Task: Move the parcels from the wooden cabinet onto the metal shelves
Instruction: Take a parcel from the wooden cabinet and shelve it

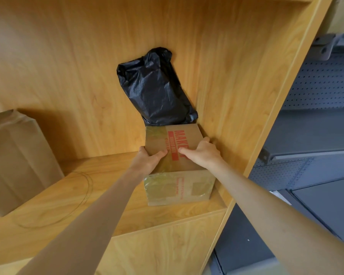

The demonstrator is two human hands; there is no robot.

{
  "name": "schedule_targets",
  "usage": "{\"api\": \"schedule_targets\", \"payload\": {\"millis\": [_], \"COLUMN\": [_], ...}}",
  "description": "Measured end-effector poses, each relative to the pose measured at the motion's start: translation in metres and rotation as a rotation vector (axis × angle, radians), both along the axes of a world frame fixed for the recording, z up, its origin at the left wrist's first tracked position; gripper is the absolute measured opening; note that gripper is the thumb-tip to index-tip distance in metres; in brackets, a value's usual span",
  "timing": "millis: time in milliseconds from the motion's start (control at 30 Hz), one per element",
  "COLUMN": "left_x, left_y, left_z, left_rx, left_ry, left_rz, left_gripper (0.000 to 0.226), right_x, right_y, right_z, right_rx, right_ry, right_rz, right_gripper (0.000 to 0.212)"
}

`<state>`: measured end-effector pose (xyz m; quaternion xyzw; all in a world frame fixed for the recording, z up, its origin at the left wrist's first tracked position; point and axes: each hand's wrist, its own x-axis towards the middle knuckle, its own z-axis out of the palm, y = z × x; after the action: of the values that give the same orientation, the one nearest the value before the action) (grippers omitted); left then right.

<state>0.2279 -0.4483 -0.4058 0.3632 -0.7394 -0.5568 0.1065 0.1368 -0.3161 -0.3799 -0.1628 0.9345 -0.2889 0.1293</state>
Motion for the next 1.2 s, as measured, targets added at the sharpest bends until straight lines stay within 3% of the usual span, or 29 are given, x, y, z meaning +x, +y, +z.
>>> {"api": "schedule_targets", "payload": {"millis": [200, 400, 633, 867, 1200], "left_x": [0.021, 0.052, 0.111, 0.171, 0.274], "left_y": [0.011, 0.024, 0.053, 0.081, 0.125], "left_z": [0.015, 0.062, 0.110, 0.158, 0.236], "left_rx": [-0.012, -0.005, -0.012, 0.001, 0.071], "left_ry": [-0.008, -0.025, -0.035, -0.035, 0.123], "left_rz": [0.040, 0.061, 0.099, 0.111, 0.046], "left_gripper": [0.067, 0.071, 0.076, 0.083, 0.093], "right_x": [0.019, 0.050, 0.100, 0.160, 0.272], "right_y": [0.007, 0.020, 0.045, 0.078, 0.134], "right_z": [0.019, 0.059, 0.104, 0.148, 0.234], "right_rx": [-0.028, -0.083, -0.116, -0.167, -0.239], "right_ry": [0.032, 0.026, -0.032, -0.058, 0.030], "right_rz": [-0.021, -0.022, -0.002, 0.016, 0.000], "right_gripper": [0.094, 0.083, 0.089, 0.082, 0.091]}}
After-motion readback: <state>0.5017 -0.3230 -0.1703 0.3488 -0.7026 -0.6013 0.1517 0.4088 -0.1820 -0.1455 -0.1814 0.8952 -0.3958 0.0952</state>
